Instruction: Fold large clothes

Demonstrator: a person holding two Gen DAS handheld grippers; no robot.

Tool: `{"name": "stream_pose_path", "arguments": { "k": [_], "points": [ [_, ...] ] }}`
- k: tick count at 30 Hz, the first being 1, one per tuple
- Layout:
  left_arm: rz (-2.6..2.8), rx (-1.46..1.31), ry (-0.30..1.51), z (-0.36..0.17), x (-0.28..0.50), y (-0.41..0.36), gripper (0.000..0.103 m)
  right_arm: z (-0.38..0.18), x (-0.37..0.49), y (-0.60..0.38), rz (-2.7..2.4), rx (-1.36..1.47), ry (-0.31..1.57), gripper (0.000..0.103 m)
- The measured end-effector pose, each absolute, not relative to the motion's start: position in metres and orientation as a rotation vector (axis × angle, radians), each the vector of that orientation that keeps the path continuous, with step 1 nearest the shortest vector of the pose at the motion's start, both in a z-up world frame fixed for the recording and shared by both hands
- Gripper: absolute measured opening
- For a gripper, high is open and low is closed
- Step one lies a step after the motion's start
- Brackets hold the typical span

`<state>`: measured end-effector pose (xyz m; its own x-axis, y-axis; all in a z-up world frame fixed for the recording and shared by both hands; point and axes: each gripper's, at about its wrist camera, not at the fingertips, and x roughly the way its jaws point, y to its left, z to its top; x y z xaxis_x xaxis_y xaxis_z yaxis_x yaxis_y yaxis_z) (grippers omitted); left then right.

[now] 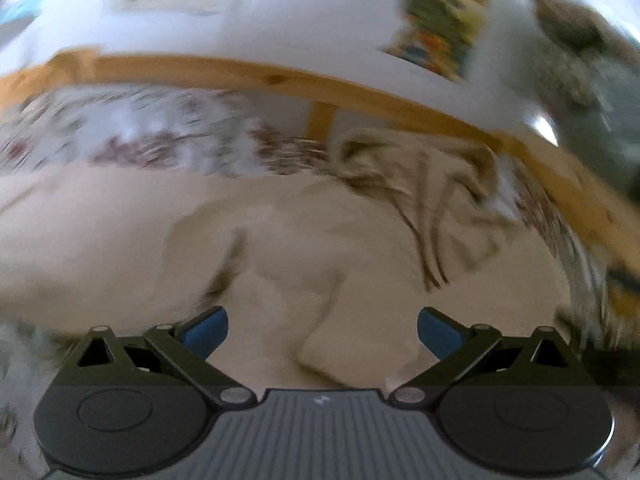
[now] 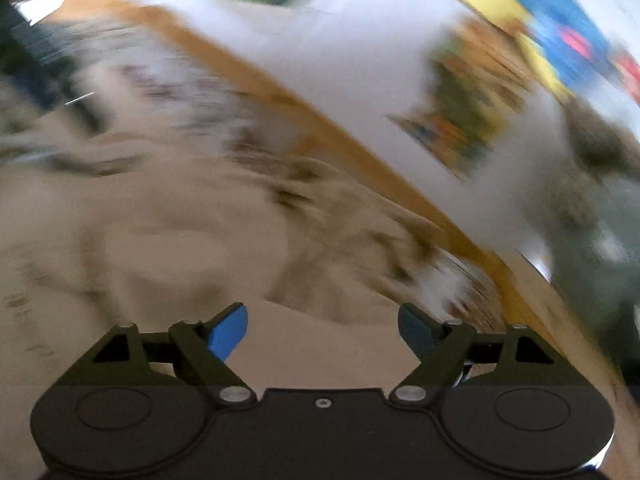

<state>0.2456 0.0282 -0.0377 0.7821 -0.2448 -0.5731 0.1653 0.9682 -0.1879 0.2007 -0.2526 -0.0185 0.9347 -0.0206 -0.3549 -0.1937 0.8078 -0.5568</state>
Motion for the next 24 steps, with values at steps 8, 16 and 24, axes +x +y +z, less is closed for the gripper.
{"name": "stream_pose_path", "arguments": {
  "k": [8, 16, 24],
  "points": [
    [-0.085, 0.221, 0.679, -0.090, 0.295, -0.034, 0.102, -0.023, 0.253, -0.359, -0.149, -0.158, 0.433, 0.083],
    [0.018, 0.091, 0.808, -0.127, 0.306, -0.010, 0.102, -0.027, 0.342, -0.416, -0.067, 0.209, 0.553, 0.076],
    [0.052, 0.063, 0.855, -0.127, 0.291, -0.013, 0.103, -0.038, 0.417, -0.437, -0.069, 0.290, 0.707, 0.005]
  ]
}}
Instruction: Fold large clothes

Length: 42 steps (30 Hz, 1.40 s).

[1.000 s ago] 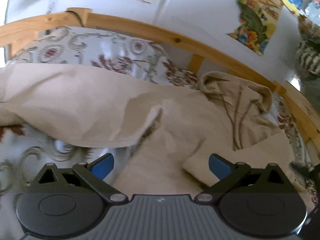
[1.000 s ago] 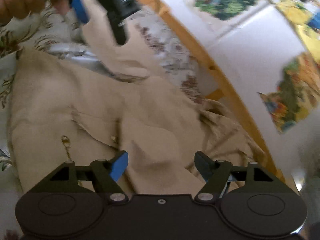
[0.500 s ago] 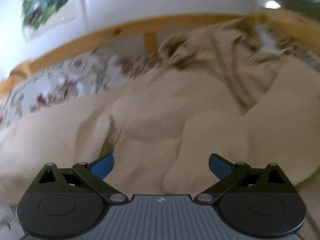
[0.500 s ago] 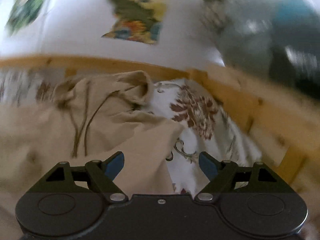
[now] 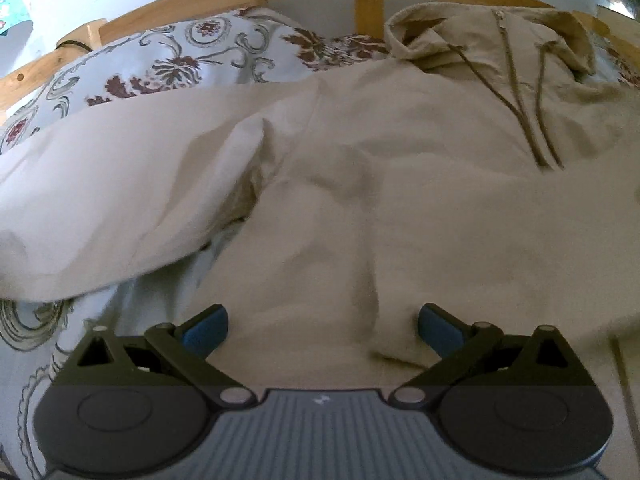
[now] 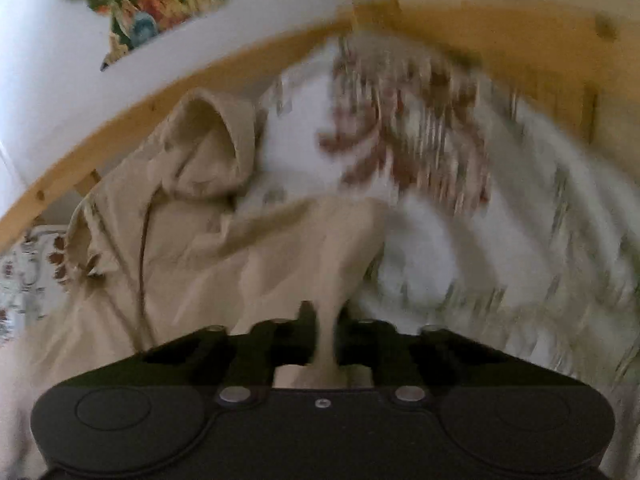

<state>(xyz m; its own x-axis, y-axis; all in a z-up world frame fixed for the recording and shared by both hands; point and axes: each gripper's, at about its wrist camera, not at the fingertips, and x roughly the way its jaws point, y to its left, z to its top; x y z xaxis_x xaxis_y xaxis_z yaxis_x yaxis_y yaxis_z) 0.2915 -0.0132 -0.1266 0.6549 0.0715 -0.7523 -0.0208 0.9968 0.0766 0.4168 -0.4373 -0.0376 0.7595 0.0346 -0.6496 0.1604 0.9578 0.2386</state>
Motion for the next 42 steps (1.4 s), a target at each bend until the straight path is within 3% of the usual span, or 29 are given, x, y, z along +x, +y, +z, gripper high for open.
{"name": "stream_pose_path", "arguments": {
  "k": [4, 6, 9, 13, 20, 23, 25, 26, 30, 32, 39, 42],
  "points": [
    [0.010, 0.075, 0.871, -0.123, 0.285, -0.029, 0.102, -0.028, 0.416, -0.429, -0.181, -0.015, 0.602, 0.006],
    [0.017, 0.091, 0.868, -0.120, 0.283, -0.032, 0.102, -0.035, 0.415, -0.428, -0.225, -0.082, 0.623, 0.025],
    [0.012, 0.046, 0.834, -0.114, 0.281, -0.026, 0.102, -0.030, 0.396, -0.446, -0.178, 0.040, 0.602, 0.047],
    [0.016, -0.003, 0.845, -0.117, 0.288, -0.019, 0.102, -0.020, 0.348, -0.452, -0.066, 0.047, 0.594, 0.065],
    [0.017, 0.012, 0.861, -0.124, 0.290, -0.015, 0.103, -0.061, 0.316, -0.443, -0.181, -0.212, 0.694, 0.065],
    [0.050, 0.005, 0.875, -0.117, 0.286, -0.009, 0.102, -0.074, 0.325, -0.452, -0.343, -0.225, 0.716, 0.043],
    [0.071, -0.010, 0.873, -0.108, 0.281, -0.002, 0.102, -0.069, 0.322, -0.465, -0.380, -0.124, 0.702, 0.043],
    [0.076, -0.025, 0.866, -0.103, 0.277, 0.002, 0.102, -0.063, 0.316, -0.467, -0.373, -0.075, 0.671, 0.043],
    [0.112, -0.073, 0.870, -0.084, 0.265, 0.015, 0.102, -0.041, 0.298, -0.447, -0.204, -0.057, 0.601, 0.063],
    [0.115, -0.092, 0.852, -0.073, 0.258, 0.019, 0.102, -0.042, 0.301, -0.434, -0.129, -0.104, 0.597, 0.068],
    [0.096, -0.022, 0.807, -0.075, 0.255, 0.008, 0.102, -0.081, 0.331, -0.435, -0.218, -0.107, 0.644, 0.069],
    [0.091, -0.010, 0.816, -0.086, 0.257, 0.004, 0.102, -0.095, 0.333, -0.440, -0.281, -0.141, 0.611, 0.074]
  ]
}}
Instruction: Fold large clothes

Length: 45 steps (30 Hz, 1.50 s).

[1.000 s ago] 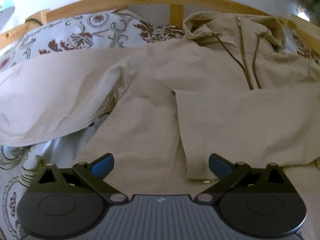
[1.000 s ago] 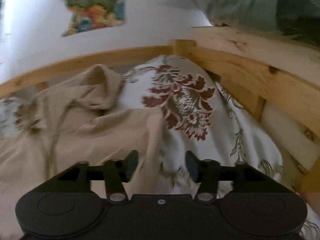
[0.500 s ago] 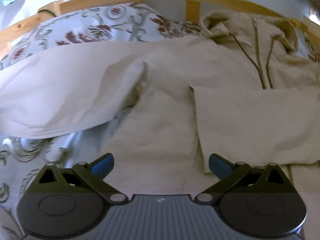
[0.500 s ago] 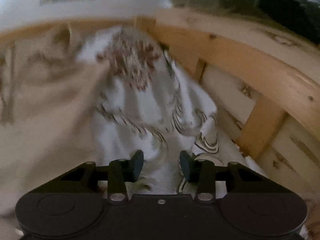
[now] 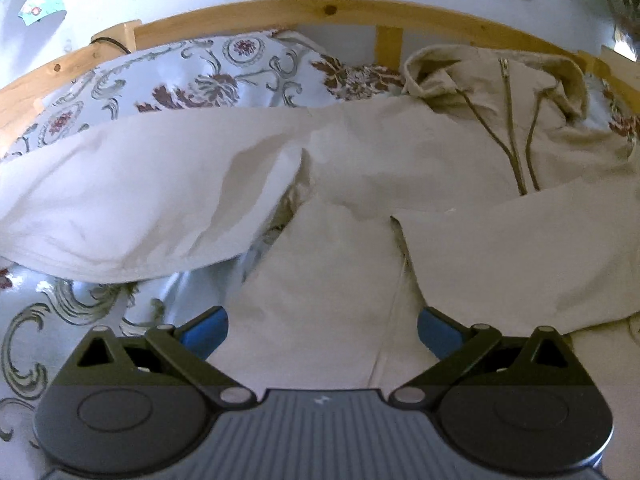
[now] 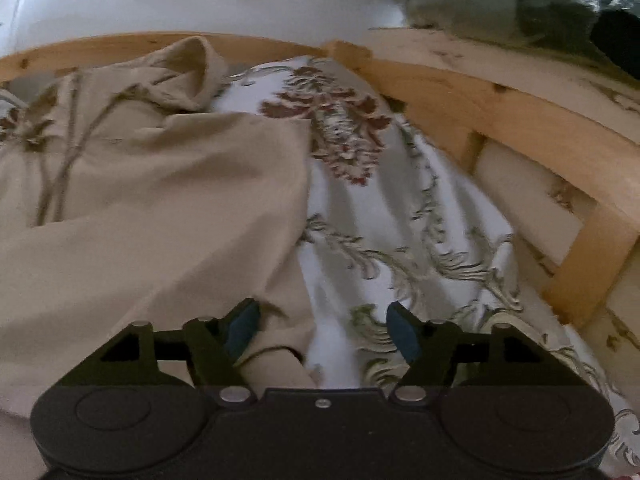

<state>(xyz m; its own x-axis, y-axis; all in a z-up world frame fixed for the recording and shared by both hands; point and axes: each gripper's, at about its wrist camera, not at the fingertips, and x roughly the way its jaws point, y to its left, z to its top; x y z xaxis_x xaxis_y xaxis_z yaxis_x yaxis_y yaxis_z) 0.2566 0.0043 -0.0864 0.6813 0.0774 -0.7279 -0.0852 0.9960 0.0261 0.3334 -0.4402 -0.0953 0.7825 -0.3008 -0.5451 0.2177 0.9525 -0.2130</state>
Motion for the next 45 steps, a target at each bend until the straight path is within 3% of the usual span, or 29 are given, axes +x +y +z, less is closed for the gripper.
{"name": "stream_pose_path", "arguments": {
  "k": [6, 11, 20, 24, 28, 31, 38, 45],
  "points": [
    [0.095, -0.032, 0.836, -0.090, 0.257, 0.011, 0.102, -0.091, 0.331, -0.462, -0.393, -0.051, 0.579, 0.072],
    [0.119, -0.089, 0.814, -0.056, 0.249, 0.031, 0.102, -0.063, 0.308, -0.447, -0.342, -0.053, 0.558, 0.070],
    [0.177, 0.030, 0.786, 0.019, 0.205, 0.110, 0.102, 0.020, 0.230, -0.364, -0.138, 0.059, 0.499, 0.101],
    [0.316, 0.035, 0.799, 0.027, 0.188, 0.178, 0.102, 0.043, 0.182, -0.313, 0.006, 0.131, 0.532, 0.102],
    [0.337, -0.172, 0.820, 0.018, 0.180, 0.237, 0.102, 0.048, 0.137, -0.268, 0.145, 0.161, 0.521, 0.102],
    [0.356, -0.358, 0.808, 0.003, 0.183, 0.265, 0.102, 0.037, 0.129, -0.238, 0.211, 0.036, 0.515, 0.102],
    [0.509, -0.592, 0.752, -0.025, 0.193, 0.295, 0.102, -0.016, 0.132, -0.181, 0.091, -0.608, 0.469, 0.102],
    [0.613, -0.691, 0.669, -0.032, 0.196, 0.304, 0.102, -0.017, 0.135, -0.187, 0.131, -0.569, 0.460, 0.102]
  ]
}}
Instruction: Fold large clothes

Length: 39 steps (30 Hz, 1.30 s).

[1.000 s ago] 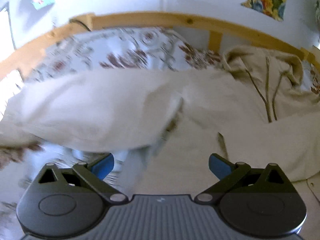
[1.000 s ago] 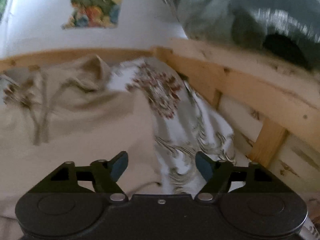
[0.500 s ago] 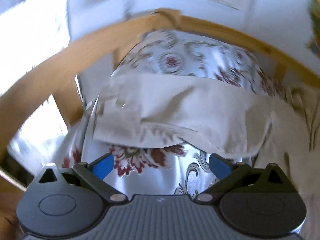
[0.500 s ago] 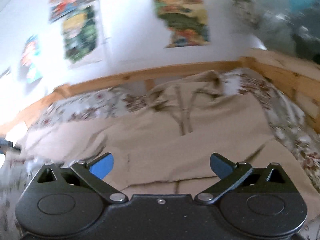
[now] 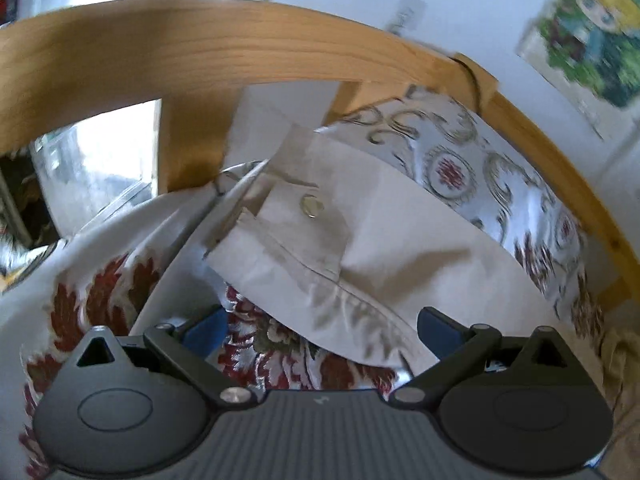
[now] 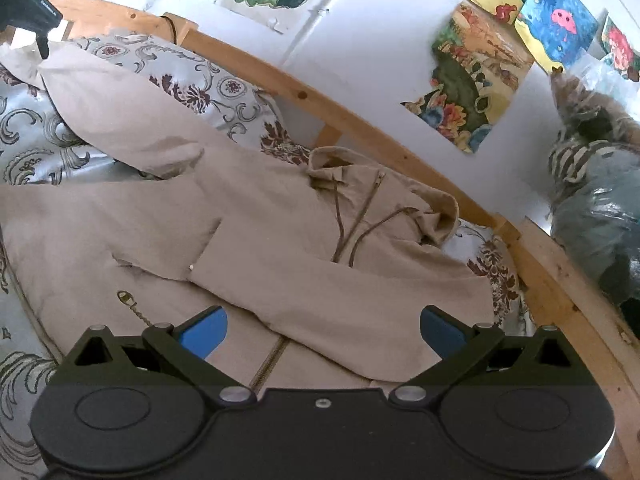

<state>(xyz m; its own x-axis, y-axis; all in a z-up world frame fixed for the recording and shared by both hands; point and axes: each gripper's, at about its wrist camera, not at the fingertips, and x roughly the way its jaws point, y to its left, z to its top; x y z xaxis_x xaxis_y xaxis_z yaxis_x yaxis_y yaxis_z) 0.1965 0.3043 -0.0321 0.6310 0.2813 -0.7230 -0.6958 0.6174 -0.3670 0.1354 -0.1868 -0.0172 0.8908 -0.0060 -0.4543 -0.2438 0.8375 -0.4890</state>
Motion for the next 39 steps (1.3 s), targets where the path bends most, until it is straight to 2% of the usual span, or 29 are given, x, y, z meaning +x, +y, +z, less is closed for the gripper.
{"name": "stream_pose_path", "arguments": {
  "k": [2, 3, 4, 5, 7, 8, 10, 13, 19, 26, 31, 35, 39],
  "points": [
    [0.660, -0.700, 0.659, -0.034, 0.198, 0.304, 0.099, -0.018, 0.136, -0.187, 0.122, -0.570, 0.468, 0.102],
    [0.687, -0.702, 0.655, -0.035, 0.201, 0.304, 0.092, -0.019, 0.136, -0.187, 0.121, -0.563, 0.474, 0.102],
    [0.719, -0.696, 0.645, -0.034, 0.201, 0.302, 0.080, -0.019, 0.137, -0.188, 0.122, -0.552, 0.482, 0.102],
    [0.741, -0.684, 0.636, -0.033, 0.201, 0.301, 0.072, -0.019, 0.138, -0.189, 0.122, -0.538, 0.491, 0.102],
    [0.777, -0.660, 0.622, -0.032, 0.200, 0.301, 0.030, -0.018, 0.140, -0.192, 0.122, -0.514, 0.506, 0.102],
    [0.783, -0.658, 0.605, -0.032, 0.196, 0.301, 0.018, -0.018, 0.141, -0.193, 0.121, -0.504, 0.512, 0.102],
    [0.767, -0.691, 0.561, -0.030, 0.187, 0.305, 0.007, -0.017, 0.142, -0.196, 0.117, -0.484, 0.521, 0.102],
    [0.740, -0.649, 0.522, -0.020, 0.182, 0.298, 0.002, -0.015, 0.144, -0.201, 0.110, -0.442, 0.533, 0.102],
    [0.643, -0.411, 0.397, 0.023, 0.184, 0.246, 0.001, -0.008, 0.148, -0.215, 0.076, -0.355, 0.557, 0.102],
    [0.378, -0.147, 0.196, 0.091, 0.207, 0.151, 0.001, -0.003, 0.153, -0.230, 0.049, -0.304, 0.540, 0.102],
    [0.110, -0.058, 0.097, 0.133, 0.233, 0.060, 0.001, -0.002, 0.171, -0.261, -0.057, -0.258, 0.534, 0.102],
    [-0.096, -0.026, 0.095, 0.132, 0.250, -0.024, 0.001, 0.002, 0.178, -0.301, -0.192, -0.178, 0.528, 0.102],
    [-0.254, -0.064, 0.161, 0.095, 0.262, -0.097, 0.001, 0.007, 0.178, -0.340, -0.345, -0.123, 0.494, 0.102]
  ]
}}
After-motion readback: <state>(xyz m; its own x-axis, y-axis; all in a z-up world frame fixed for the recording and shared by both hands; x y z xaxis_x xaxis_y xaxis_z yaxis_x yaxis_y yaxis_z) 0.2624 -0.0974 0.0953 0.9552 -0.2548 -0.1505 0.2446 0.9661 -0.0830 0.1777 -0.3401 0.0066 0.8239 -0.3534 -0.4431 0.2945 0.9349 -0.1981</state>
